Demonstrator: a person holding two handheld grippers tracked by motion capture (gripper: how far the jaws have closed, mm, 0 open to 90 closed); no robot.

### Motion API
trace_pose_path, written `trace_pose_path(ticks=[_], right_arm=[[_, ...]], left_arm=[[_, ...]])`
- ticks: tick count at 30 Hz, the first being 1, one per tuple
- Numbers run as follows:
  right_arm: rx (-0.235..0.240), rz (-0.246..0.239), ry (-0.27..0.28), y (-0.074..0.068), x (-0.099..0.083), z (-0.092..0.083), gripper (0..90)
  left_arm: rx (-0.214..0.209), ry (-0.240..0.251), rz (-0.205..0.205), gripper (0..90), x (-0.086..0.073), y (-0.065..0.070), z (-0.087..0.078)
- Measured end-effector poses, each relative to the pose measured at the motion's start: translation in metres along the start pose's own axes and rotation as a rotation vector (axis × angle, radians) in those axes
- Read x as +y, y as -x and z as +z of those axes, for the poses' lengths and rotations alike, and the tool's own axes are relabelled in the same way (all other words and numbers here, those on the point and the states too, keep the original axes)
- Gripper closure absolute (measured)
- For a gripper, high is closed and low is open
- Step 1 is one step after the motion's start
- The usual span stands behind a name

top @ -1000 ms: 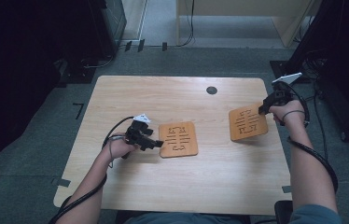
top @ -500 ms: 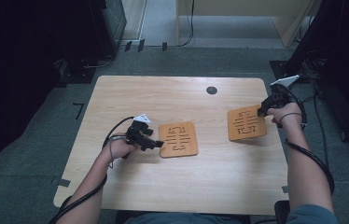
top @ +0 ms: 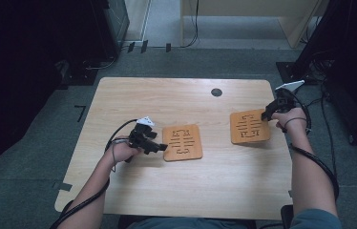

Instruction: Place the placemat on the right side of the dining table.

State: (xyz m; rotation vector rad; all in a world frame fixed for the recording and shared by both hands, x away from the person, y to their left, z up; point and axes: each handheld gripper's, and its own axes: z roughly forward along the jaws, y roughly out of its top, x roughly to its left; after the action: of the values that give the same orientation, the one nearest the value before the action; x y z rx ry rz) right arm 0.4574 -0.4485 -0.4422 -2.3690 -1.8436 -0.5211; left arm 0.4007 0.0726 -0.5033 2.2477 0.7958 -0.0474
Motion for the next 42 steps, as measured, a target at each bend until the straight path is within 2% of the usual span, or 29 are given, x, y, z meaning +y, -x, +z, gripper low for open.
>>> trace_pose_path(ticks=[10,16,19,23,26,30,37,39,42], right_arm=[[-0.012,-0.008,0.003,0.002,0.001,0.007,74.8],[-0.038,-0.003,-0.002,0.005,0.0,0.014,78.7],[-0.017,0.0,-0.002,0.006,-0.001,0.019,77.1],[-0.015,-0.006,-0.005,0.007,-0.003,0.023,75.5],[-0.016,-0.011,0.005,0.007,-0.004,0.024,72.1],[-0.024,-0.048,0.029,0.002,-0.007,0.021,65.8],[0.003,-0.087,0.045,-0.002,-0.013,0.02,49.0],[0.0,-0.109,0.065,-0.005,-0.016,0.02,43.6],[0.008,-0.126,0.077,-0.009,-0.018,0.021,39.0]], left_arm=[[0.0,-0.001,0.001,14.5,0.0,0.0,0.0],[-0.001,0.0,0.004,14.5,0.0,0.0,0.0],[-0.001,0.001,0.003,14.5,0.0,0.0,0.0],[-0.001,0.002,0.004,14.5,0.0,0.0,0.0],[0.001,0.002,0.005,14.5,0.0,0.0,0.0],[0.003,0.005,0.004,14.5,0.0,0.0,0.001],[0.003,0.009,0.004,14.5,0.0,0.0,0.001],[0.003,0.01,0.002,14.5,0.0,0.001,0.002],[0.004,0.01,0.005,14.5,0.0,0.001,0.002]])
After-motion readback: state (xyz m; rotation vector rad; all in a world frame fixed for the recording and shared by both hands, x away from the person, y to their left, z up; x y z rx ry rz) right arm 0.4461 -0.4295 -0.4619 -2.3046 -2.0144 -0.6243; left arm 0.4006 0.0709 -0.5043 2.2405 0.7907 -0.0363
